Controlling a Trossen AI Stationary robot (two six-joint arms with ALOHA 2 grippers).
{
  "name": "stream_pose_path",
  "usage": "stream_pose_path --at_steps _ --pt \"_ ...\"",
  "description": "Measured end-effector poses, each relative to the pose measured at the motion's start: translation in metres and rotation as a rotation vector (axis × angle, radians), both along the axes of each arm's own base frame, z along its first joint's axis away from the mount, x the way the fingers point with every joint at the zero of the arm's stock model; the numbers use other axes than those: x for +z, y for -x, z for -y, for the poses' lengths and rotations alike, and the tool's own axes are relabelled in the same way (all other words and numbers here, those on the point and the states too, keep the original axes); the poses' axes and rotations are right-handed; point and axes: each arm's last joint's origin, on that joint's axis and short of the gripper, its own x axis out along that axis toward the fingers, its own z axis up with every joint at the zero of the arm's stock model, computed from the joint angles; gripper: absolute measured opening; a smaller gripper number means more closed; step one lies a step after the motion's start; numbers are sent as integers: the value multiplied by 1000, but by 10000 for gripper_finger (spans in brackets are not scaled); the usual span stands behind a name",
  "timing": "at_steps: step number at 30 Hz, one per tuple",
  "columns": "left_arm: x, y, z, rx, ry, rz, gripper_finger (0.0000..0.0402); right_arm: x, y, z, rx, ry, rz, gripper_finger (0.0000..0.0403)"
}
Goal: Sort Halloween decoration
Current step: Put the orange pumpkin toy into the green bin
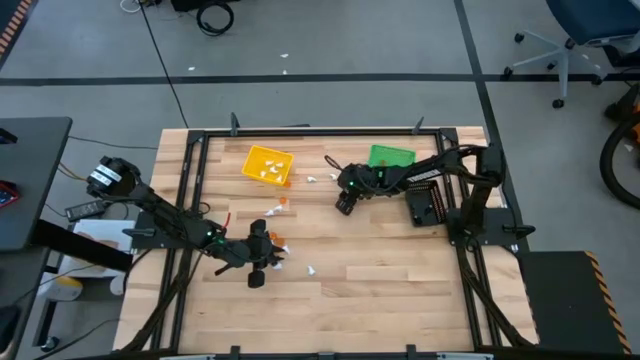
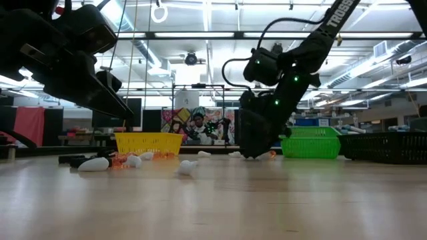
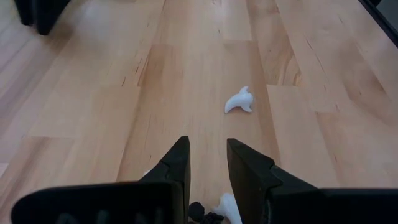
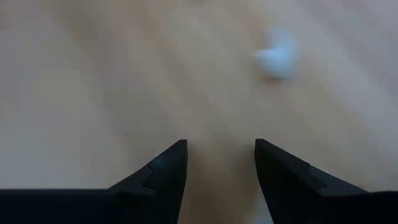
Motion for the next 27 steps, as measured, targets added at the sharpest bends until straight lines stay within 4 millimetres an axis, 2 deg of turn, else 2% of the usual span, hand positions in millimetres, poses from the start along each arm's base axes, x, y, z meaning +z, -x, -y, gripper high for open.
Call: stream_pose_path --at_steps 3,12,19,27 --pt "0 0 0 0 0 0 82 5 -2 -8 25 -18 23 189" --pt "0 0 0 3 4 0 82 39 10 -11 -37 133 28 189" --pt "1 -1 -1 6 5 8 82 52 30 -11 -116 189 -185 189" --pt "1 -2 -4 19 6 11 82 64 18 -4 43 280 -321 185"
